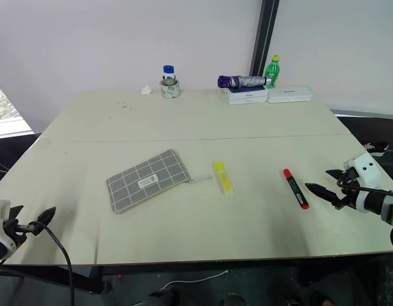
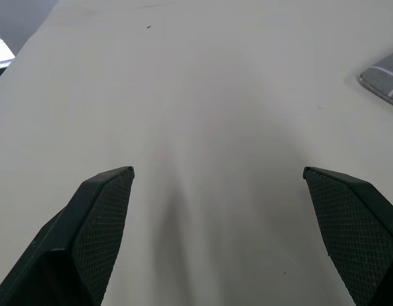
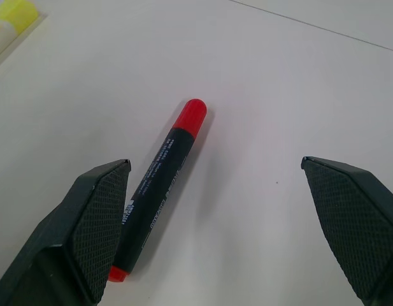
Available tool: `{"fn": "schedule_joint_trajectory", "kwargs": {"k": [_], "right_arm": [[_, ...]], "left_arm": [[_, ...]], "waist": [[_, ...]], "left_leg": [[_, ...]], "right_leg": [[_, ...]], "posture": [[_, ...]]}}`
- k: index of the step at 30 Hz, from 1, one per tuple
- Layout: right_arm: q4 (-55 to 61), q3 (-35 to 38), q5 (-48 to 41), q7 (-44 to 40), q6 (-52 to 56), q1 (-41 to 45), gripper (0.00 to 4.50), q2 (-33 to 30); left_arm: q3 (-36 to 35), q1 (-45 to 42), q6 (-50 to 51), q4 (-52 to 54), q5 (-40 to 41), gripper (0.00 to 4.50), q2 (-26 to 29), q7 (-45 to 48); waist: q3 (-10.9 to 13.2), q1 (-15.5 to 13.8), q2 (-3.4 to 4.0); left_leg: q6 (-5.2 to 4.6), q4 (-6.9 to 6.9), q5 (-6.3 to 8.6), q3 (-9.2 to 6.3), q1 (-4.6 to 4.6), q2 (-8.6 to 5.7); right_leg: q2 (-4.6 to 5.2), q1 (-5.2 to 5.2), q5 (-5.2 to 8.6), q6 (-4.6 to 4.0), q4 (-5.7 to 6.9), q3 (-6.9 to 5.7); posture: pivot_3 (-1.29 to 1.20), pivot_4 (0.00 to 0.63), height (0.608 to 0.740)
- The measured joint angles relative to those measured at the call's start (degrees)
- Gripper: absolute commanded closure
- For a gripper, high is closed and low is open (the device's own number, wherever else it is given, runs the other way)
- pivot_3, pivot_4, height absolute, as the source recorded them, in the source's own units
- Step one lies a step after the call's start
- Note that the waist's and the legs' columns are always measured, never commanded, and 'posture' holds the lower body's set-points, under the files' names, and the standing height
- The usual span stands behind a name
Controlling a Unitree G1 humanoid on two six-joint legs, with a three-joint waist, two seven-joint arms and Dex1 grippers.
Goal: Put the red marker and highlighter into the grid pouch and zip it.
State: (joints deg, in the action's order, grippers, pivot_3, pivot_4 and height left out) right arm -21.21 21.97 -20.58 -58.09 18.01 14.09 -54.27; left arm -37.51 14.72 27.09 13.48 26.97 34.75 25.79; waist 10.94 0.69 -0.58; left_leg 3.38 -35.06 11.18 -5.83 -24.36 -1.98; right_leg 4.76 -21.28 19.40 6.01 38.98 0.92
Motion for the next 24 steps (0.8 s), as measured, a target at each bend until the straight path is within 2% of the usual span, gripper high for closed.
{"fn": "schedule_joint_trajectory", "kwargs": {"k": [12,21,24], "right_arm": [[3.86,-2.01,-0.34,1.53,0.31,1.89,0.03,2.05],[14.91,-10.50,-0.36,6.32,3.61,10.10,0.03,10.29],[17.96,-14.50,0.69,8.75,5.45,12.13,0.88,13.00]], "left_arm": [[1.11,-2.18,-0.60,0.15,-0.82,0.00,0.19,0.35],[10.38,-3.39,-11.76,0.06,-10.57,0.00,4.45,5.20],[13.83,-4.17,-16.97,-1.90,-14.27,0.00,6.08,7.19]], "waist": [[0.00,0.09,0.00],[0.00,0.03,0.00],[0.00,0.03,0.00]], "left_leg": [[0.00,0.00,0.00,0.02,0.00,0.00],[0.00,0.06,0.00,0.02,-0.03,0.00],[0.00,0.08,0.00,0.01,-0.03,0.01]], "right_leg": [[-0.02,0.00,0.00,0.00,0.00,0.01],[-0.02,-0.06,-0.07,0.10,-0.02,0.02],[-0.01,-0.08,-0.02,0.00,-0.02,0.03]], "posture": [[0.00,0.150,0.737],[0.00,0.150,0.737],[0.00,0.150,0.737]]}}
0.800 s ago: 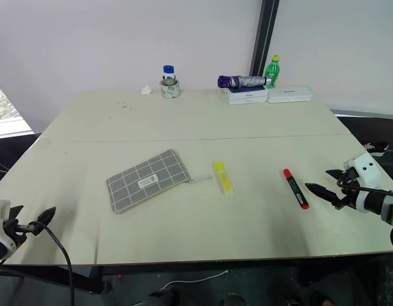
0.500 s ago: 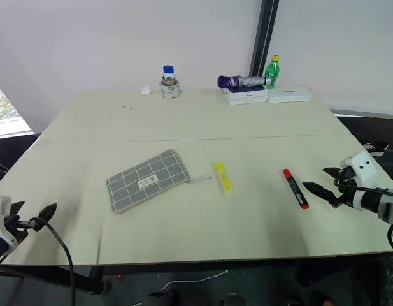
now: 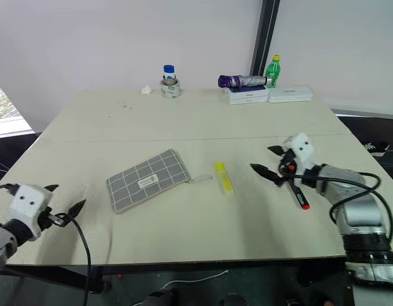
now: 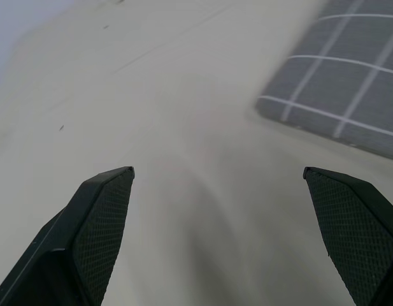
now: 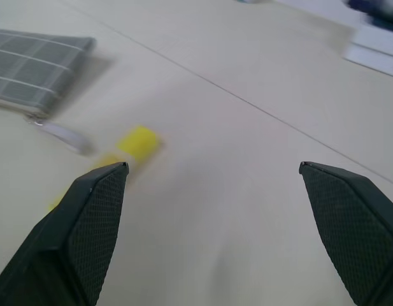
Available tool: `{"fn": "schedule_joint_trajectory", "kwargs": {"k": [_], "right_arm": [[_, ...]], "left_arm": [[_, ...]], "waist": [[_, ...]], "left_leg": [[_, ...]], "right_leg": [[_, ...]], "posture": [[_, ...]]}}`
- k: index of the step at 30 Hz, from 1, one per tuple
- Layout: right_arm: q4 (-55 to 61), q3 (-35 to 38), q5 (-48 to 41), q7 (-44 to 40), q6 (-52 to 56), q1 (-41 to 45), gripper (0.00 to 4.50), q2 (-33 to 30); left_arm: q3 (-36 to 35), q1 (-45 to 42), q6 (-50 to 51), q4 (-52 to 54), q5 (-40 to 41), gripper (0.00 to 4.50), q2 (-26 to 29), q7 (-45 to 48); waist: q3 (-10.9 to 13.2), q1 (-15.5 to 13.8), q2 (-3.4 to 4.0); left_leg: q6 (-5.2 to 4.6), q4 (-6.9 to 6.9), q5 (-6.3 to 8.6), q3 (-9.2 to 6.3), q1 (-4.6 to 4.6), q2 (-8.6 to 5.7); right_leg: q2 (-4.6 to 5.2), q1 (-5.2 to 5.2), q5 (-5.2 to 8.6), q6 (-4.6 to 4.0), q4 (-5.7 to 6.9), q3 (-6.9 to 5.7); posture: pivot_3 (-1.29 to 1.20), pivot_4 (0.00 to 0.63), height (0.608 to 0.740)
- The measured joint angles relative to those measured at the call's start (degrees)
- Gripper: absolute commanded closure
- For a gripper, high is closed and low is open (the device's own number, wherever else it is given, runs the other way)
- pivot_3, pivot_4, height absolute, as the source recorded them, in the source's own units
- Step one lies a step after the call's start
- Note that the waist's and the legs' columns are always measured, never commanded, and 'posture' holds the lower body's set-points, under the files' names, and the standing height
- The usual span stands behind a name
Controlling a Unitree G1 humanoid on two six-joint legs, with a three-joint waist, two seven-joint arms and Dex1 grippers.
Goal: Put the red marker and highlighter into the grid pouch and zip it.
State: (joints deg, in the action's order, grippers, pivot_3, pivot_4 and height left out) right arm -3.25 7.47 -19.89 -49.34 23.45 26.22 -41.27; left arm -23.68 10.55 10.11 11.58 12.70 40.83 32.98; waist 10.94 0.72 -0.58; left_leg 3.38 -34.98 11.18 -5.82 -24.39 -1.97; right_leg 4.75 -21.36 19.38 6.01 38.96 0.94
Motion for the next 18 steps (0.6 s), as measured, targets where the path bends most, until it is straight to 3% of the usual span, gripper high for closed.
{"fn": "schedule_joint_trajectory", "kwargs": {"k": [7,12,18], "right_arm": [[1.49,-8.89,4.05,6.85,6.36,5.48,4.46,7.37],[-1.02,-16.14,9.68,9.90,5.94,11.07,4.46,13.60],[-15.32,-20.72,15.50,15.29,2.88,19.01,4.46,23.37]], "left_arm": [[5.51,-2.75,-11.85,-8.55,-8.67,0.00,5.81,3.59],[10.33,-6.34,-20.75,-15.06,-13.73,0.00,7.92,4.67],[13.05,-10.70,-27.92,-20.78,-16.32,0.00,8.61,5.20]], "waist": [[0.01,0.19,0.02],[0.01,0.32,0.03],[0.01,0.34,0.04]], "left_leg": [[0.00,0.06,0.00,0.01,-0.02,-0.01],[0.00,0.18,0.00,-0.01,0.00,0.01],[0.02,0.17,-0.02,0.00,0.04,-0.06]], "right_leg": [[0.02,-0.08,-0.01,0.00,0.00,0.03],[-0.07,-0.14,-0.10,0.14,0.01,0.00],[-0.09,-0.13,-0.12,0.18,0.09,-0.07]], "posture": [[0.00,0.150,0.737],[0.00,0.150,0.737],[0.00,0.150,0.737]]}}
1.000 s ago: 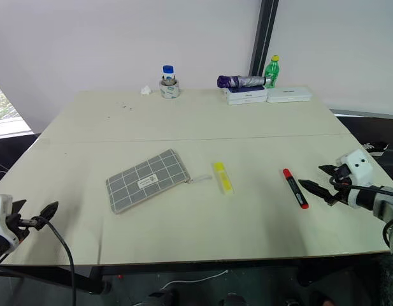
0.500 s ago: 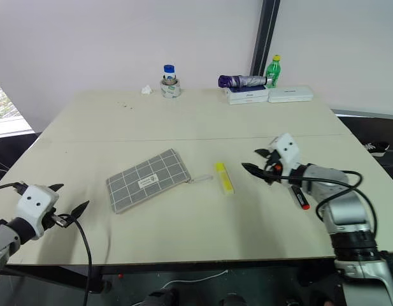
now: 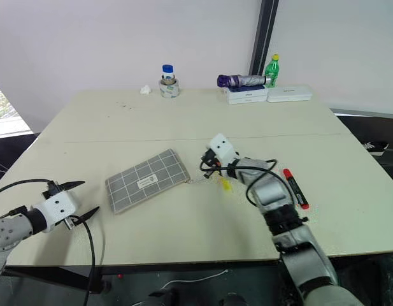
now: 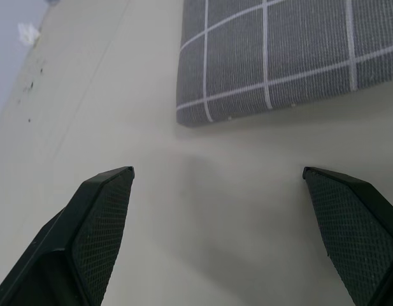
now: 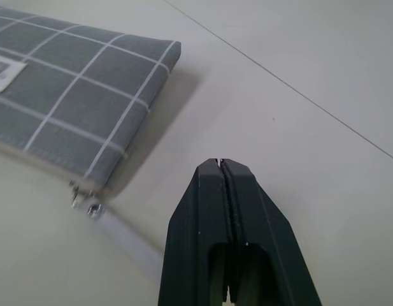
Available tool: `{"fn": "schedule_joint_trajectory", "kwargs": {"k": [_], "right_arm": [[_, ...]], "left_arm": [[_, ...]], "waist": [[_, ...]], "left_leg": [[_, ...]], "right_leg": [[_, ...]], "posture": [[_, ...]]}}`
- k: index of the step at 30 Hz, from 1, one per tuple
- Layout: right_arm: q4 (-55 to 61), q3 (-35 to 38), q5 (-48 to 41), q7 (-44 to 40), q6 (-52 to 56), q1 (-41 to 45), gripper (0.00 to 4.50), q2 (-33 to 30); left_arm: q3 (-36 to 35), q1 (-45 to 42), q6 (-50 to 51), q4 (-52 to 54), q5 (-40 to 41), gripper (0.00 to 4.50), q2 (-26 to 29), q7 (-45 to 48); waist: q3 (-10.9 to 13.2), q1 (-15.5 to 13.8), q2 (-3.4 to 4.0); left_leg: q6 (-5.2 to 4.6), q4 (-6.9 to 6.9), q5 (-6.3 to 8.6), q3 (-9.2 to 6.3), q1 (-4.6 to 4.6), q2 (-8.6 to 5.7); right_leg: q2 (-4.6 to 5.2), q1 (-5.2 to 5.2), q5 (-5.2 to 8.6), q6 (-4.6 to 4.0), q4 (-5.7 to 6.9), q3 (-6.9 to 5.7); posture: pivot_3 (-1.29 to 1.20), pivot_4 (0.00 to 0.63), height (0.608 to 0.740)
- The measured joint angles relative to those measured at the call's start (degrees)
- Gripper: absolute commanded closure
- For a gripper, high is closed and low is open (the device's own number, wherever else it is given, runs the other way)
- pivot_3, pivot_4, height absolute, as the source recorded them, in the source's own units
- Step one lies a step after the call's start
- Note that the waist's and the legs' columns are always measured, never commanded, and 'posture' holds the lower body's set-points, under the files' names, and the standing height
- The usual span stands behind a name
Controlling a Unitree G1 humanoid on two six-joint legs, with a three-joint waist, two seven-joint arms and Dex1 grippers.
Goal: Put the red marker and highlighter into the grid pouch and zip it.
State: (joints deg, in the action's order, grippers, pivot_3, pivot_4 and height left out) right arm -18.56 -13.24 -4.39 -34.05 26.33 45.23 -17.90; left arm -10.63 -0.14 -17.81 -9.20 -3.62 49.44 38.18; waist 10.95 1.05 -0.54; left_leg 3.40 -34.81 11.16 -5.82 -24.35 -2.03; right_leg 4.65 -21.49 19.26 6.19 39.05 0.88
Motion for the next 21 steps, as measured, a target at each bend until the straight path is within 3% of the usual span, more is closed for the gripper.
{"fn": "schedule_joint_trajectory", "kwargs": {"k": [8,21], "right_arm": [[-15.18,-1.96,5.36,4.54,-3.33,5.01,4.46,7.53],[-16.48,-1.95,5.84,0.91,-4.80,4.75,4.46,8.67]], "left_arm": [[1.93,-1.95,-4.24,-1.90,-2.16,0.00,-0.21,-0.87],[7.07,-6.88,-8.90,-3.43,-5.93,0.00,-2.93,-2.81]], "waist": [[0.00,-0.03,0.01],[-0.04,-0.08,0.07]], "left_leg": [[0.00,-0.01,-0.01,-0.02,0.01,-0.05],[0.01,-0.08,-0.01,-0.02,0.12,-0.12]], "right_leg": [[-0.03,-0.01,0.00,0.01,0.08,-0.01],[-0.09,0.07,-0.01,0.01,0.22,-0.02]], "posture": [[0.00,0.150,0.737],[0.00,0.150,0.737]]}}
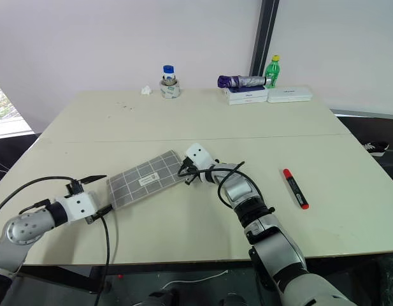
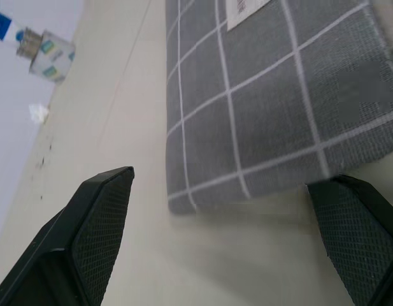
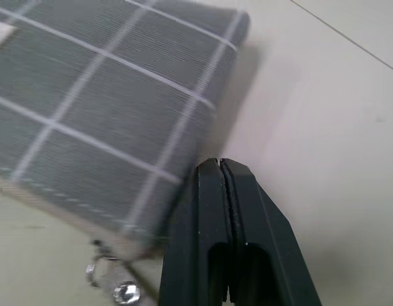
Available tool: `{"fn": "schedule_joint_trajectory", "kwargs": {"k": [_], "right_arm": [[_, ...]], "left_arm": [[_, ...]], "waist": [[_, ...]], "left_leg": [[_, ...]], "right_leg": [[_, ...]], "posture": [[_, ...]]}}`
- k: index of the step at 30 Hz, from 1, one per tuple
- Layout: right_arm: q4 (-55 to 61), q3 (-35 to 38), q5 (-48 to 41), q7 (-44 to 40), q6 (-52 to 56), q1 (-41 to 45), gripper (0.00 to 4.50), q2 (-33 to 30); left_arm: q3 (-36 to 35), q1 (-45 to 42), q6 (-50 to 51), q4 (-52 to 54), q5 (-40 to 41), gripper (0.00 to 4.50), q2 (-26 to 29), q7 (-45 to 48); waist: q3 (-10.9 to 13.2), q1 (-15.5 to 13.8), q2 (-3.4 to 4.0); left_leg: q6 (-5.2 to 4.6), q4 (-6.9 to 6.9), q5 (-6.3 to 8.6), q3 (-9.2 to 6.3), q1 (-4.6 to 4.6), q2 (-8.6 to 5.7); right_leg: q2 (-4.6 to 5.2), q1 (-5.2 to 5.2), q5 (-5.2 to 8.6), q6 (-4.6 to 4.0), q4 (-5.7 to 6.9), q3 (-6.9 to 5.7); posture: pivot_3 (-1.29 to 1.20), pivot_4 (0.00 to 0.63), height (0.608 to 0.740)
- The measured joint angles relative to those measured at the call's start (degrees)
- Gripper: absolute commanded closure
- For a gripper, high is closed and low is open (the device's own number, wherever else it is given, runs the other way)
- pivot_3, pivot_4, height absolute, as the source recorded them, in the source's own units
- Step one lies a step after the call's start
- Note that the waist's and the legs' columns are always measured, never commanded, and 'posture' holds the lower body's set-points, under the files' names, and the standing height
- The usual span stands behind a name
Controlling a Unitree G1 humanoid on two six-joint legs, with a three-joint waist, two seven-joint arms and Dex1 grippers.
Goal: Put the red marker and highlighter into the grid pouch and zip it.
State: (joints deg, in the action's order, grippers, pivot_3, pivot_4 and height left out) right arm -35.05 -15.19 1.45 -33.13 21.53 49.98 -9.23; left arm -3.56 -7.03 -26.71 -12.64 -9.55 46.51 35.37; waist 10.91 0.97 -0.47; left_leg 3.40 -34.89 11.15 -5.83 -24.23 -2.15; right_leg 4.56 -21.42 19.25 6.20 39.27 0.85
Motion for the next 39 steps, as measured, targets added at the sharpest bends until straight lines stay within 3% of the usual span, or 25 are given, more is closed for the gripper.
{"fn": "schedule_joint_trajectory", "kwargs": {"k": [18,23,27,34,39], "right_arm": [[0.53,0.00,0.71,-0.96,-0.63,-1.00,4.46,0.34],[0.53,0.00,0.89,-0.93,-0.71,-1.00,4.50,0.53],[0.53,0.00,1.23,-0.94,-0.81,-1.01,4.50,0.60],[0.85,0.12,2.27,0.28,-4.10,-0.99,4.50,-0.35],[6.54,3.04,2.23,1.24,-7.25,-0.70,4.50,-5.55]], "left_arm": [[4.96,-4.35,-3.94,-1.81,1.26,0.00,-0.62,3.24],[5.73,-2.41,-4.39,-0.86,2.60,2.29,-1.52,4.84],[6.48,-1.56,-4.89,-0.04,2.81,4.43,-1.54,5.72],[6.12,-0.18,-3.06,2.70,3.07,4.43,-1.54,5.77],[4.19,1.77,14.71,13.93,13.45,4.43,-7.53,4.93]], "waist": [[-0.03,0.27,0.05],[-0.03,0.42,0.05],[-0.03,0.44,0.05],[-0.03,0.81,0.05],[0.00,0.86,0.03]], "left_leg": [[0.00,0.00,0.00,0.01,0.03,0.00],[0.00,0.02,0.00,0.01,0.03,0.02],[0.00,0.01,0.00,0.01,0.03,0.03],[0.00,0.03,0.00,0.02,0.04,0.03],[0.00,-0.12,0.00,-0.12,-0.16,0.11]], "right_leg": [[-0.03,0.01,0.00,0.00,0.03,0.01],[-0.05,-0.01,0.00,0.00,0.03,0.03],[-0.06,0.00,0.00,0.00,0.03,0.03],[-0.05,-0.01,0.00,0.00,0.03,0.04],[-0.04,-0.07,0.00,0.01,0.04,-0.03]], "posture": [[0.00,0.150,0.737],[0.00,0.150,0.737],[0.00,0.150,0.737],[0.00,0.150,0.737],[0.00,0.150,0.737]]}}
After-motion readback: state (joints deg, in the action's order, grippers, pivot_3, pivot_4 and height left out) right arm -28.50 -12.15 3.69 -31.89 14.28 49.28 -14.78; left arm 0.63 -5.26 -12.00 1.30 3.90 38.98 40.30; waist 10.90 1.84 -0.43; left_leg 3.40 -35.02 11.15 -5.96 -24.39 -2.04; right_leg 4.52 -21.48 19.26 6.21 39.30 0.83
